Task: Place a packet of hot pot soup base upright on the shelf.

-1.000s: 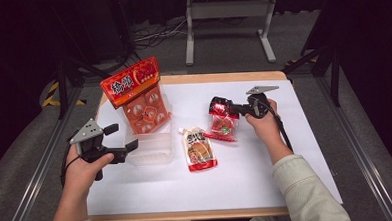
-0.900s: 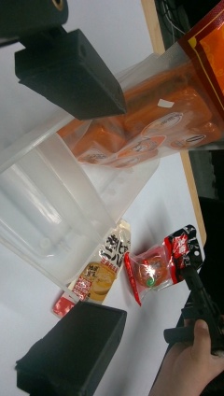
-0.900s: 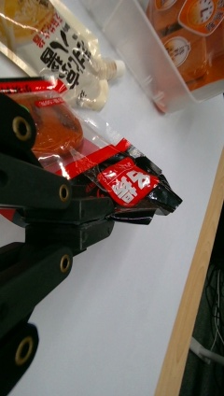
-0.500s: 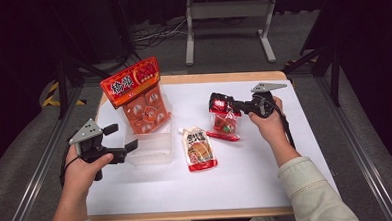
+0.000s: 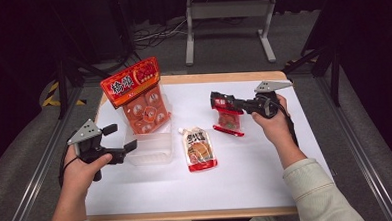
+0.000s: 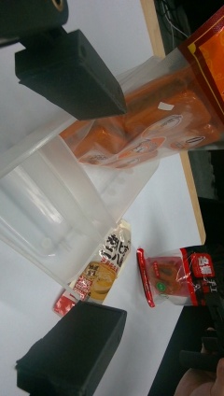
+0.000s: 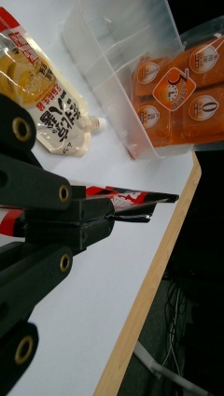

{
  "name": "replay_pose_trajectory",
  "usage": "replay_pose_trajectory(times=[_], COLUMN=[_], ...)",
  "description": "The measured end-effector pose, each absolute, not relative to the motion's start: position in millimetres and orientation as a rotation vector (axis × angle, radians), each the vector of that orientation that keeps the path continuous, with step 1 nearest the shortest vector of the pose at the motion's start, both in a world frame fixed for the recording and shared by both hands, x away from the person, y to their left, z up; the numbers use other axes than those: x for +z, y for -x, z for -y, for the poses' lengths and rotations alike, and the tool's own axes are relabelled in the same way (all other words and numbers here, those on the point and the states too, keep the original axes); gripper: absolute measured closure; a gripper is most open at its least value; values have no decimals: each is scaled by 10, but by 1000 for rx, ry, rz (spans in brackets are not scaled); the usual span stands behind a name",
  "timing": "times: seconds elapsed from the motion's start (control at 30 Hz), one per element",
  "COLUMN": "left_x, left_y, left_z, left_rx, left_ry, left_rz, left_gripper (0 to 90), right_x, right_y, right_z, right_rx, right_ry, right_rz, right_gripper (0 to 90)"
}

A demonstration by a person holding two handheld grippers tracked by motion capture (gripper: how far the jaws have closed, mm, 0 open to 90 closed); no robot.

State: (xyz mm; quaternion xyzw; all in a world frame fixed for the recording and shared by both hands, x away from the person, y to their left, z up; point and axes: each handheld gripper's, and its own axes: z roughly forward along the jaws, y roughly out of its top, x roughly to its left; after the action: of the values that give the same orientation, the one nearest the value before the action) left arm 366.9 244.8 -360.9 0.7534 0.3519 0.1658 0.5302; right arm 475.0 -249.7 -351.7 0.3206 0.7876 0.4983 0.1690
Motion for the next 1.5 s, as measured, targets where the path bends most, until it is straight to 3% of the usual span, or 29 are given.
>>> replay_pose_trajectory(times=[0.7,1.5], left_x=[-3574,-3558], left_y=[-3642,-3604], left_z=[-2459,-2514], left_rx=[396,399], left_ry=[-1794,-1801], left_rz=[-839,-849], left_gripper=[49,40], right_x=[-3177,-2875], right_y=[-4659,-4556], right_z=[2421,2060], right_rx=[1488,1562], right_ry=[-758,-596], right_rz=[-2232,-2240], right_gripper=[900,900])
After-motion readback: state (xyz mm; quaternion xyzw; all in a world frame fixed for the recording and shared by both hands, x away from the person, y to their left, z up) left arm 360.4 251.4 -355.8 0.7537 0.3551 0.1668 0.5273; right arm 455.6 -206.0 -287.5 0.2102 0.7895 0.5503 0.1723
